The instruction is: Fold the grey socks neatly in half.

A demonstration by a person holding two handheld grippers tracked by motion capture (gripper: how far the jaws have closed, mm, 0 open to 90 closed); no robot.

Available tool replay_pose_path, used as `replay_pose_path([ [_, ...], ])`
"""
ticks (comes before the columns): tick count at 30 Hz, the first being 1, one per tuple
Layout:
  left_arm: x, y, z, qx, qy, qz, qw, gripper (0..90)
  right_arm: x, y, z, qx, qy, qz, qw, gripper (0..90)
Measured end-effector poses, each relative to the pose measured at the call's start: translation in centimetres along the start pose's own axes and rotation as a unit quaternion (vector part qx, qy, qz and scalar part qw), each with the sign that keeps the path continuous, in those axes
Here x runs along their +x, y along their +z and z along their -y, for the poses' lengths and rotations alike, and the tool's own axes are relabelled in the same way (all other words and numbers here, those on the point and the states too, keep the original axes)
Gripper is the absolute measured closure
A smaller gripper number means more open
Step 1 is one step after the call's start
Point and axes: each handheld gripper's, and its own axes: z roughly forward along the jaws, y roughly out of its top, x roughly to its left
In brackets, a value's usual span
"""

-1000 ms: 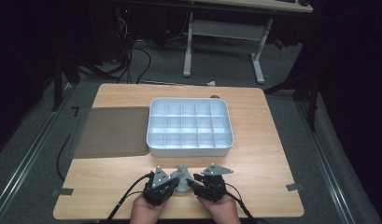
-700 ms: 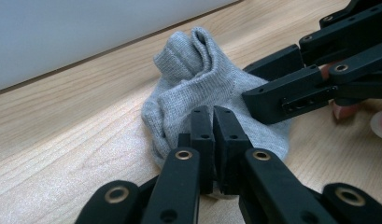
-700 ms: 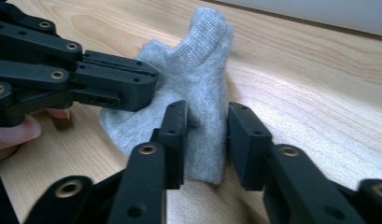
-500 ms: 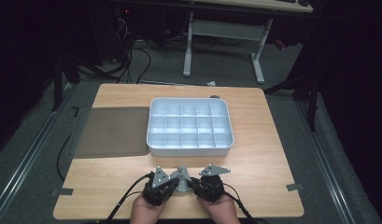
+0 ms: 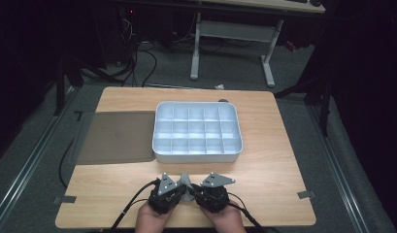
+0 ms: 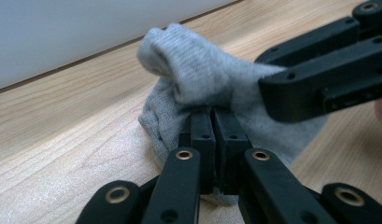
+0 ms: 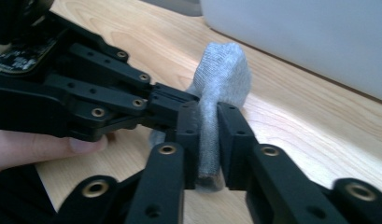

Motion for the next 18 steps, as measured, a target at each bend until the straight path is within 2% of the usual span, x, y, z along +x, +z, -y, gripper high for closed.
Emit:
replay_pose_path([
  [1,0.0,0.0,0.0,0.0,0.0,0.0,1.0,87.4,-0.4,-0.5,0.0,-0.008,0.007,-0.001,0.9999,71.1],
  [3,0.0,0.0,0.0,0.0,0.0,0.0,1.0,87.4,-0.7,-0.9,0.0,-0.012,0.008,0.003,0.9999,70.2],
  [4,0.0,0.0,0.0,0.0,0.001,0.0,1.0,87.4,-1.3,-1.5,0.0,-0.02,0.011,0.018,0.9996,67.9],
  [6,0.0,0.0,0.0,0.0,0.002,-0.001,1.0,87.3,-2.0,-1.7,0.0,-0.019,0.018,0.027,0.9993,65.6],
  [11,0.0,0.0,0.0,0.0,0.0,0.001,1.0,87.3,-3.5,-1.0,0.6,-0.004,0.028,0.042,0.9987,62.7],
  [15,0.0,0.0,0.0,0.0,0.001,0.0,1.0,87.3,-3.8,-0.5,0.7,-0.002,0.027,0.045,0.9986,58.5],
  [18,-0.1,0.0,0.0,0.0,0.003,-0.001,1.0,87.3,-3.8,-0.3,0.5,0.002,0.02,0.051,0.9985,63.6],
])
